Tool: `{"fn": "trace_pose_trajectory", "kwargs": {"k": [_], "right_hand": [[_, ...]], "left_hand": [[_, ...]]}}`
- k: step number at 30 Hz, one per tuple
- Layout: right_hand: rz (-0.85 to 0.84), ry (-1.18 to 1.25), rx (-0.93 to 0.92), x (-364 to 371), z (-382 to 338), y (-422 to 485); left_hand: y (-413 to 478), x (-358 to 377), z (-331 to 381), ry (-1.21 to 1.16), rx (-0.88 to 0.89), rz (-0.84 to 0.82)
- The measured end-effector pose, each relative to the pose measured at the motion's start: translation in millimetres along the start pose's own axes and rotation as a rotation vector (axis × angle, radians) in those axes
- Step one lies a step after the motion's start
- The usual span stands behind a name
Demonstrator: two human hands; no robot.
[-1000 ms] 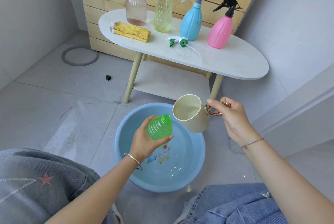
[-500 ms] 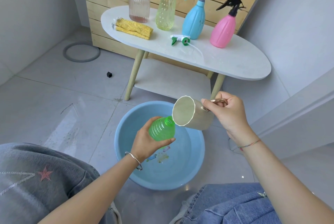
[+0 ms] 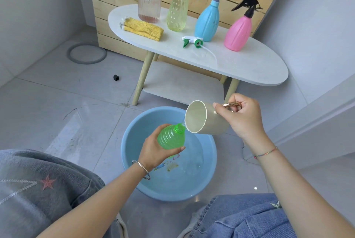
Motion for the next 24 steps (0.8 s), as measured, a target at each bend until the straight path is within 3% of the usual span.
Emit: {"fn": "trace_pose_trajectory", "kwargs": {"k": [24], "right_hand": [[-0.059,-0.094,-0.152,12.4,-20.2,-2.4]], "left_hand": [[-0.8,0.1,0.5,0.005,-0.007,0.006]]}}
Point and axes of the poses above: each hand's wrist, its own y-axis towards the middle knuckle, its own x-axis out of the palm, z = x × y, the point moved 8 cm from there along y, towards the middle knuckle, and after that the axes turned 13 degrees about y, right-handed, at the moved point
